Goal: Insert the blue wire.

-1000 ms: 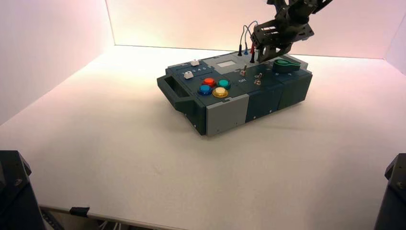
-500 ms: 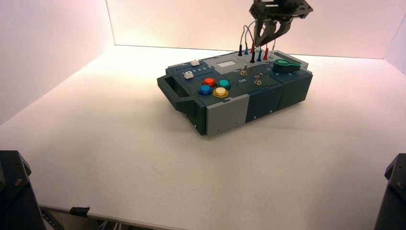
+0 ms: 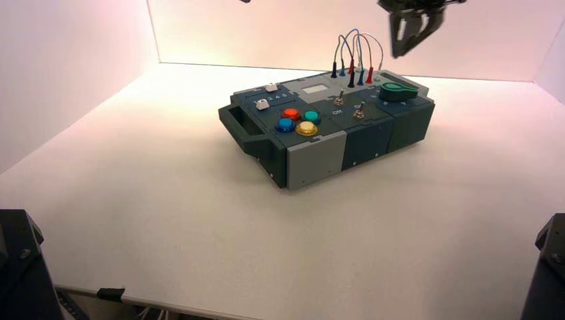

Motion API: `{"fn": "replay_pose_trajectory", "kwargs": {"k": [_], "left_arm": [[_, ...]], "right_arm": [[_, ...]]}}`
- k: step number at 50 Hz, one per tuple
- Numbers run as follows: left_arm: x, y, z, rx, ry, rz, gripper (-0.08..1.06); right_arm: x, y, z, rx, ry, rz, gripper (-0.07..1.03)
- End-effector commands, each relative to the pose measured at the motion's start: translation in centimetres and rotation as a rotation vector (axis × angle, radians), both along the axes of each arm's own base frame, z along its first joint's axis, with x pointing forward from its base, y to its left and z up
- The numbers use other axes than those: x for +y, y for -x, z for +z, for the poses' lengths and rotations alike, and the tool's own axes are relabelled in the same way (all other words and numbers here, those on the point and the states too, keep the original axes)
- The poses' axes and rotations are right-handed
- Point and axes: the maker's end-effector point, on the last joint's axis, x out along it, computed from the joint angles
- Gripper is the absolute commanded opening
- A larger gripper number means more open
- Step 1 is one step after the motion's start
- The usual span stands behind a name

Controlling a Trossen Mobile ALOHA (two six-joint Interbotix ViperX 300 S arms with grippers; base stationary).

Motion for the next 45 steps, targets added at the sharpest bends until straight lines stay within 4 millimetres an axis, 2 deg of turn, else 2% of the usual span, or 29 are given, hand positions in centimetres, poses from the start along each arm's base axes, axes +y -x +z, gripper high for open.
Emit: {"fn": "replay_pose_trajectory", "kwargs": {"k": [1, 16, 45], "left_arm": [[-0.1, -0.5, 0.8, -0.022, 0.008, 0.001, -0.03], [-0.3, -0.9, -0.3, 0.003, -0.004, 0.003, -0.03], [-0.2, -0.9, -0.6, 0.014, -0.008, 0.002, -0.03]], "right_arm": [[-0.2, -0.2, 2.0, -0.055, 0.000, -0.004, 0.29], [0.2, -0.4, 3.1, -0.110, -0.030, -0.008, 0.28], [0.1, 0.0, 3.4, -0.125, -0.039, -0.011, 0.27]]}}
